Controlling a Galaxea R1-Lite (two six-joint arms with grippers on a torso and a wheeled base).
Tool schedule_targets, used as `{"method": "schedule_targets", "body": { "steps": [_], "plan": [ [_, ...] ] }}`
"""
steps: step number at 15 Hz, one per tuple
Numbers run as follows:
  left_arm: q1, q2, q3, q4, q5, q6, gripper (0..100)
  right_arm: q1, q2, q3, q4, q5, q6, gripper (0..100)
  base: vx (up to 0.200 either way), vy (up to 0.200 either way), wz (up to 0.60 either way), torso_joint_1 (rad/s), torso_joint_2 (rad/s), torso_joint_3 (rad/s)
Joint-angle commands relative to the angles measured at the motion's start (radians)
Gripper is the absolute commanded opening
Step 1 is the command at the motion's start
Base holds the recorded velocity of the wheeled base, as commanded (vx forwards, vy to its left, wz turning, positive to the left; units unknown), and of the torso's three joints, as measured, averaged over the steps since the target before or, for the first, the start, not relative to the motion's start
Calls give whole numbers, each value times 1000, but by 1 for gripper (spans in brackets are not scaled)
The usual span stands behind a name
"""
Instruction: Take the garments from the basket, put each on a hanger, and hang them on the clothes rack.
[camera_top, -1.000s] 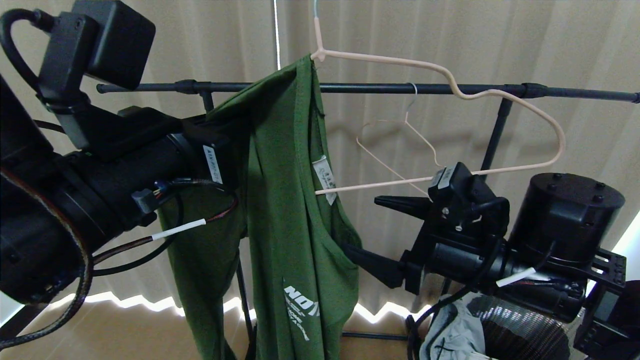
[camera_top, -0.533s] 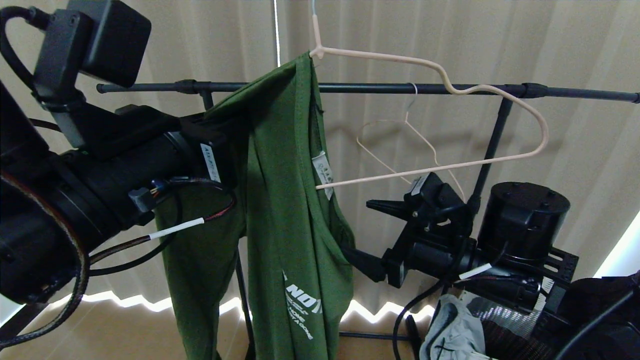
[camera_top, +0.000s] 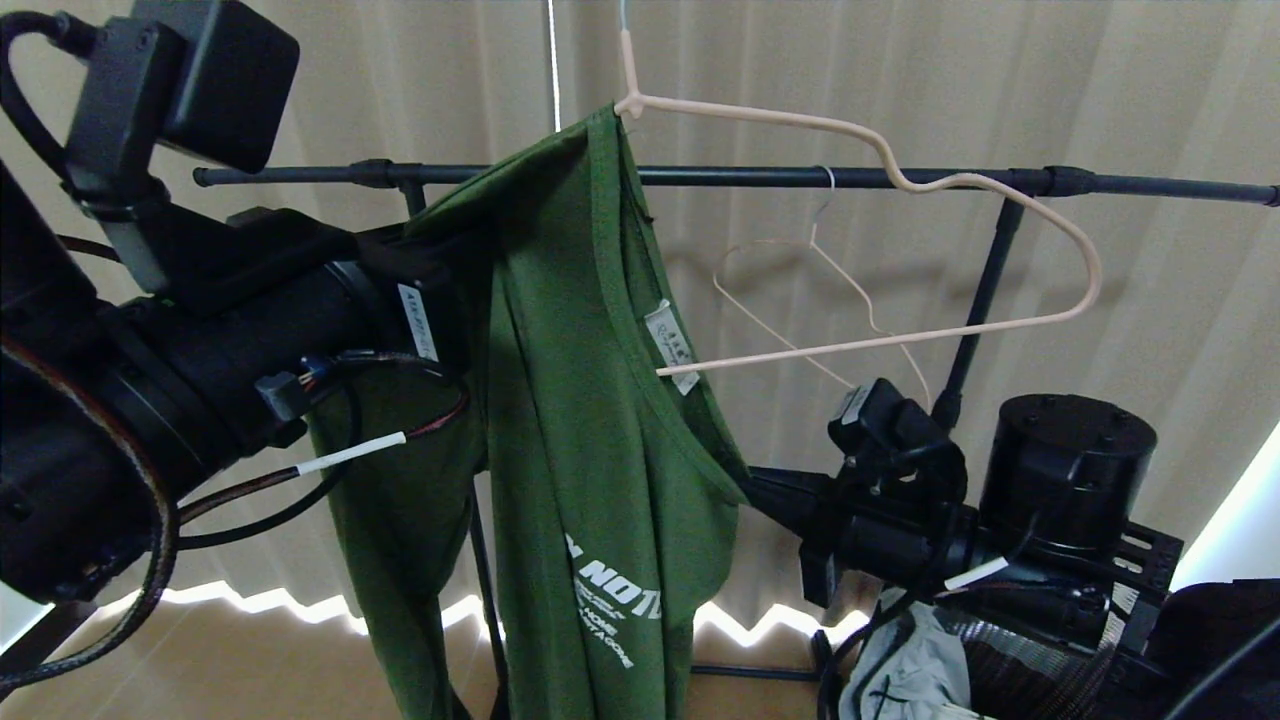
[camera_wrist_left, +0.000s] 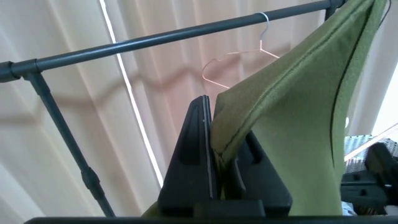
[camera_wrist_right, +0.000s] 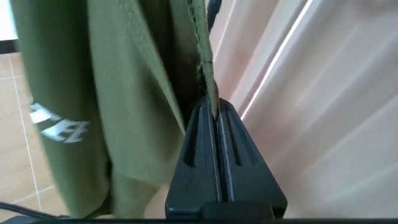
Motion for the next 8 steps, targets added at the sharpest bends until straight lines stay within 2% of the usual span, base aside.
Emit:
{"method": "schedule_targets", "body": {
  "steps": [1, 3, 6, 8],
  "plan": [
    [27, 5, 9, 0, 1, 7, 0, -29, -43, 34, 0, 1, -1, 0, 0, 0, 0, 0, 0, 0],
    [65, 8, 23, 3, 4, 11, 0, -66, -67, 60, 0, 1, -1, 0, 0, 0, 0, 0, 0, 0],
    [139, 8, 101, -2, 5, 128, 0, -158, -120, 85, 4, 1, -1, 0, 0, 0, 0, 0, 0, 0],
    [167, 5, 132, -9, 5, 169, 0, -198, -138, 83, 7, 1, -1, 0, 0, 0, 0, 0, 0, 0]
  ]
}}
